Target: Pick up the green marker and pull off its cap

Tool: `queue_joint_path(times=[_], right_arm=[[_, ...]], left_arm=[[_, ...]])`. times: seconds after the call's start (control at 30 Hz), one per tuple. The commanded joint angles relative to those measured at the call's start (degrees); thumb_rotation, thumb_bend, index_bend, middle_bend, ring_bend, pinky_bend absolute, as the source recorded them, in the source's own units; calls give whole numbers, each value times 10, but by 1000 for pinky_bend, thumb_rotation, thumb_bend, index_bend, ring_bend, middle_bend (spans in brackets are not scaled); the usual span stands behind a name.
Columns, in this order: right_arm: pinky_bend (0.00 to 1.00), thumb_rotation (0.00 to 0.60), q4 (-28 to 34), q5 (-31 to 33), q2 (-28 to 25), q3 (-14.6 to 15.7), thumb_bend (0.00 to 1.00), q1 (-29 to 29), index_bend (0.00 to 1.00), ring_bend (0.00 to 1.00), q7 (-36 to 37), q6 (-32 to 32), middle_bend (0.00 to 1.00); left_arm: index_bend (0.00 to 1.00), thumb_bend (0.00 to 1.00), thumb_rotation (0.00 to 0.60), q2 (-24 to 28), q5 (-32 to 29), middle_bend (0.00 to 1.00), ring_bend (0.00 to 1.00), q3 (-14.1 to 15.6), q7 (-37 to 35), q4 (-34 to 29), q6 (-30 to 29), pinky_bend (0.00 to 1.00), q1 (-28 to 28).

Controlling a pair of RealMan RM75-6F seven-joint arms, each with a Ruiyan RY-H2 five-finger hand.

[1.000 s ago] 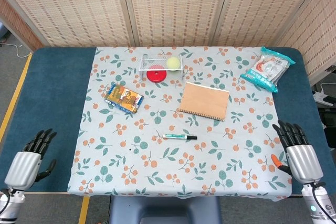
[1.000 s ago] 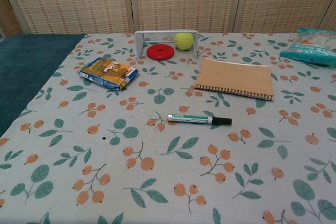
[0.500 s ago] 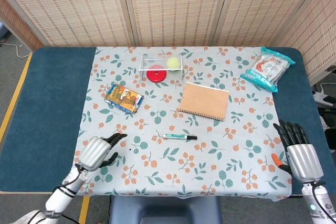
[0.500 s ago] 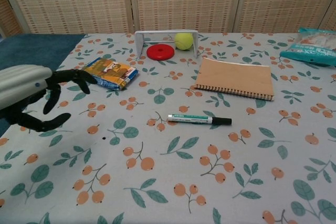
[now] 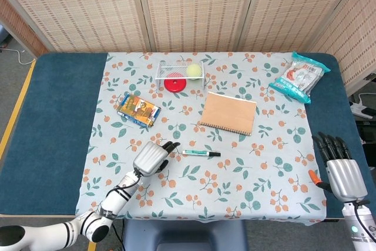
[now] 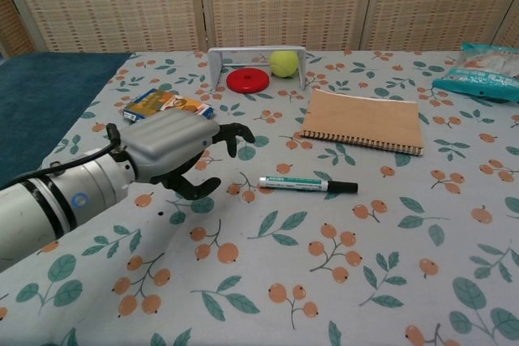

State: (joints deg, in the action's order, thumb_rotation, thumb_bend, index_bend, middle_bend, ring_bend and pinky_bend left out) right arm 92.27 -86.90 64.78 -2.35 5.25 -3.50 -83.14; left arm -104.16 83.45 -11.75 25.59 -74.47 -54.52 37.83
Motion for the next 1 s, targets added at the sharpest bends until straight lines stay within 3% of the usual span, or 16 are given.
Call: queue_joint_path(times=[0.03, 0.2, 0.43, 1.0], right_arm=[[0, 600, 1, 3, -1, 0, 193, 0, 0, 0, 2, 4, 0], [0, 600, 2, 9, -5, 2, 193, 4, 0, 0, 7, 17, 0], [0, 600, 6, 8, -14, -1, 193, 3, 0, 0, 25, 13, 0], [0, 600, 9, 6, -20, 0, 193, 5, 0, 0, 37, 17, 0]], left_arm=[[211, 443, 600, -46, -4, 321, 724, -6, 8, 51, -8, 981, 25], [230, 443, 600, -94, 15, 346, 729, -4, 11, 114, -42, 984, 43], [277, 442, 600, -140, 23, 353, 729, 5, 17, 191, -37, 984, 76], [335, 441, 600, -188, 38, 375, 729, 22, 25, 283, -41, 984, 117]])
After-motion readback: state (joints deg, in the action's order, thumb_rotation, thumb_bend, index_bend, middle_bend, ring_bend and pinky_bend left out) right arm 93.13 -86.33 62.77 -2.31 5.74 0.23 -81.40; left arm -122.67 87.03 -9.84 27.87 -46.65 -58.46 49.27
